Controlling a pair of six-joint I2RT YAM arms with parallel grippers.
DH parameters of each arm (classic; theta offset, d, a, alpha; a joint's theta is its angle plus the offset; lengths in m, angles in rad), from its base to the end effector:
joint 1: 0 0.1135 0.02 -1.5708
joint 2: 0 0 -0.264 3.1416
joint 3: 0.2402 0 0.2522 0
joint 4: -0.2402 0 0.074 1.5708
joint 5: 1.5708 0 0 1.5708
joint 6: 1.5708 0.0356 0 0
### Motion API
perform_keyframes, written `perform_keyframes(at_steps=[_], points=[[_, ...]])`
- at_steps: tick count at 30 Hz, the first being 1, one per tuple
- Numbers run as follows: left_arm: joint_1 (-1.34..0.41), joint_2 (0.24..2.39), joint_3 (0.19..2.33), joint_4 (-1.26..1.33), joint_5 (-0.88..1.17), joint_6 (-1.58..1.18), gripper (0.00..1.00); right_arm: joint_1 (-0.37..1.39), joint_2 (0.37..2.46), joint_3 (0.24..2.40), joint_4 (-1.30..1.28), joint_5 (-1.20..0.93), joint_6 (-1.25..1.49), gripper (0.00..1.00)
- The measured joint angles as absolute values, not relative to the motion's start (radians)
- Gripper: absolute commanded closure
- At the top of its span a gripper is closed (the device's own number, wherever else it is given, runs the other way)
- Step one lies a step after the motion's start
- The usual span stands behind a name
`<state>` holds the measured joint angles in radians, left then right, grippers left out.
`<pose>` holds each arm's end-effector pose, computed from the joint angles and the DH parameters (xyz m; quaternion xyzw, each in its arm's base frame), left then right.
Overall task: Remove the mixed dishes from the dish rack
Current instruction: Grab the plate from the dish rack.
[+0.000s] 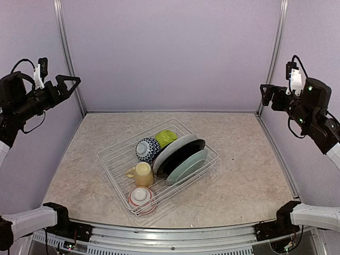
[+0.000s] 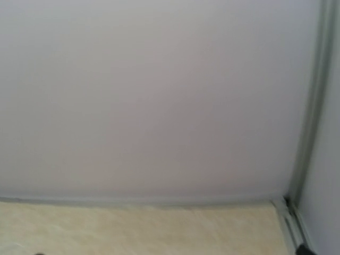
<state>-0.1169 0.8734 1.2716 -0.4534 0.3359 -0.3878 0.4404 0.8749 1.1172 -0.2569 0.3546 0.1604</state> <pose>0.1580 -0.0304 0.4602 0.0171 0.7251 -0.2868 0.6259 0.1695 0.0662 0.4316 0.0248 0.7115 0.0844 0.6972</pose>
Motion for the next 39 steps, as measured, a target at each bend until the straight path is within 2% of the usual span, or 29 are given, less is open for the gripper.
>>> perform_keyframes(at_steps=[8, 14, 20, 25, 29, 39], points=[[-0.128, 0.923, 1.178, -0.464, 0.445, -0.451, 0.01, 0.293, 0.885, 1.073, -0.370, 0.313, 0.235, 0.00], [-0.245, 1.010, 1.142, -0.466, 0.504, -0.472, 0.01, 0.244, 0.895, 1.027, -0.430, 0.272, 0.270, 0.00], [-0.428, 1.143, 1.135, -0.463, 0.546, -0.475, 0.18, 0.224, 0.881, 0.978, -0.468, 0.219, 0.294, 0.00], [-0.595, 1.308, 1.158, -0.463, 0.574, -0.465, 0.37, 0.219, 0.864, 0.961, -0.468, 0.133, 0.295, 0.00], [-0.704, 1.453, 1.224, -0.464, 0.588, -0.439, 0.47, 0.218, 0.867, 0.960, -0.467, 0.076, 0.295, 0.00], [-0.752, 1.627, 1.399, -0.472, 0.609, -0.352, 0.67, 0.218, 0.872, 0.937, -0.466, -0.006, 0.295, 0.00]])
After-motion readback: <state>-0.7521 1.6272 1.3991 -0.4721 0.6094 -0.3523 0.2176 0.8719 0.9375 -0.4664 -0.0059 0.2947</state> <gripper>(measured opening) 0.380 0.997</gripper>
